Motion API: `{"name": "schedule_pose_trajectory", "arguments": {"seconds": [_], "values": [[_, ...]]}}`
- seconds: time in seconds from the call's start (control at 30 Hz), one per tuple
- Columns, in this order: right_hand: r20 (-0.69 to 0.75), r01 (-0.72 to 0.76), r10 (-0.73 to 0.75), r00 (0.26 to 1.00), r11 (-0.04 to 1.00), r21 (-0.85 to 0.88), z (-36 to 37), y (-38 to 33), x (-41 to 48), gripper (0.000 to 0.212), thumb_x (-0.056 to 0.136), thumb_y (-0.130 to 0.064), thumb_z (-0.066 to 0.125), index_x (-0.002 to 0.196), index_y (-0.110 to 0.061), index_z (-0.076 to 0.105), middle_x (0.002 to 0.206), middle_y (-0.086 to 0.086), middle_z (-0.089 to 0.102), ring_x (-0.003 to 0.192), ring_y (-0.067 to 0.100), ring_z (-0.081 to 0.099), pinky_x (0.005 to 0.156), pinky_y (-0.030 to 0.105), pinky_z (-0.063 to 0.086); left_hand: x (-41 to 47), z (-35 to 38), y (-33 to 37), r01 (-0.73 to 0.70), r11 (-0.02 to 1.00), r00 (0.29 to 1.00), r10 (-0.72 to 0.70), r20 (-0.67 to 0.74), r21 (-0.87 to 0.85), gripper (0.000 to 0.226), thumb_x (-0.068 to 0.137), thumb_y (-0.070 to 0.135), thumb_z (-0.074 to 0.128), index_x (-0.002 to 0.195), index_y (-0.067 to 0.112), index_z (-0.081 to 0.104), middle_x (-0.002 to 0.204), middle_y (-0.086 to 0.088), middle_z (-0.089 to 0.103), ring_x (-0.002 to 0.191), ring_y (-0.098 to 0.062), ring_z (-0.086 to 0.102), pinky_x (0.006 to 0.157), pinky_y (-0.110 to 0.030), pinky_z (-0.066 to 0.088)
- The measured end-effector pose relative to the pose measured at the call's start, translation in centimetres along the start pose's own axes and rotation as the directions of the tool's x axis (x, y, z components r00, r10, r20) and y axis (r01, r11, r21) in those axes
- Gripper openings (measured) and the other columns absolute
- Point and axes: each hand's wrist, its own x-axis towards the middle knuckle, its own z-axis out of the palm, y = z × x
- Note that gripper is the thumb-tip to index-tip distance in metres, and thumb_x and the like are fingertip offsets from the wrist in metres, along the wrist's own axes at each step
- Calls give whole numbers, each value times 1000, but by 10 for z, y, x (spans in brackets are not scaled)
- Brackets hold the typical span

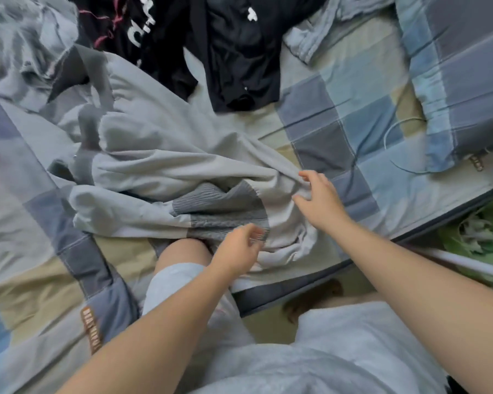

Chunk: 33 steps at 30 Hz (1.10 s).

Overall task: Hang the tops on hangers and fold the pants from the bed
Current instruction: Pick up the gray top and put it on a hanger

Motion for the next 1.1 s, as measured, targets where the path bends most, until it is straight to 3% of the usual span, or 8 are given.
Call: {"name": "schedule_pose_trajectory", "arguments": {"seconds": [0.17, 0.43, 0.57, 0.7, 0.8, 0.87, 1.0, 1.1], "values": [[90, 187, -184, 979, 982, -30, 34, -104, 18, 48, 95, -23, 63, 141, -21, 48, 135, 1, 54, 125, 23, 49, 103, 38, 41, -10, -107, -49, 76, 997, 941, -74, -329, -6, 29, 95, 21, 61, 124, 17, 62, 127, -7, 56, 114, -28, 57, 100, -43, 44], [310, 419, -347, 885, 884, -206, 116, -275, 63, 61, 95, -22, 58, 151, -30, 34, 150, -2, 42, 136, 23, 36, 109, 45, 37, -7, -263, -136, 285, 955, 715, -271, -645, -85, 54, 92, 30, 65, 141, 18, 45, 153, -7, 36, 139, -32, 32, 111, -48, 33], [347, 606, -499, 794, 690, -395, 152, -346, 91, 78, 92, -18, 59, 158, -34, 20, 165, -3, 17, 150, 25, 13, 116, 45, 22, 22, -309, -159, 173, 983, 796, -180, -578, -67, 80, 88, 39, 72, 153, 18, 31, 156, -5, 36, 143, -32, 30, 114, -48, 32], [496, 657, -434, 752, 432, -618, 171, -384, 114, 83, 93, -17, 59, 157, -43, 12, 169, -1, -6, 154, 32, -7, 121, 52, 10, 38, -315, -162, 183, 974, 887, -223, -404, -135, 81, 86, 42, 72, 153, 26, 29, 149, -1, 47, 140, -30, 36, 110, -50, 35], [538, 636, -347, 768, 322, -701, 173, -392, 119, 53, 97, -17, 51, 144, -38, 43, 166, 1, 11, 154, 34, -5, 120, 61, 1, 28, -305, -154, 122, 991, 910, -131, -393, -48, 27, 91, 39, 64, 114, 29, 58, 111, 3, 66, 118, -28, 55, 94, -45, 42], [547, 622, -314, 776, 237, -747, 164, -388, 114, 36, 96, -18, 51, 128, -34, 60, 157, 0, 29, 153, 32, 1, 117, 65, 0, 12, -294, -145, 57, 998, 897, -60, -437, -19, 11, 94, 36, 61, 97, 26, 61, 96, 4, 65, 106, -28, 58, 88, -46, 44], [542, 647, -389, 745, 221, -730, 123, -364, 91, 24, 99, -25, 51, 118, -28, 66, 144, -6, 49, 154, 25, 8, 118, 64, -3, -26, -275, -130, 18, 999, 841, 3, -541, 32, 16, 99, 31, 54, 100, 18, 64, 105, 2, 61, 105, -27, 55, 90, -45, 41], [537, 737, -561, 629, 212, -642, 82, -348, 54, 25, 101, -29, 45, 109, -22, 68, 124, -9, 66, 154, 18, 17, 119, 60, -5, -55, -268, -108, -85, 994, 753, 107, -650, 66, 21, 97, 16, 59, 115, 12, 67, 127, 0, 62, 125, -26, 48, 104, -44, 37]]}}
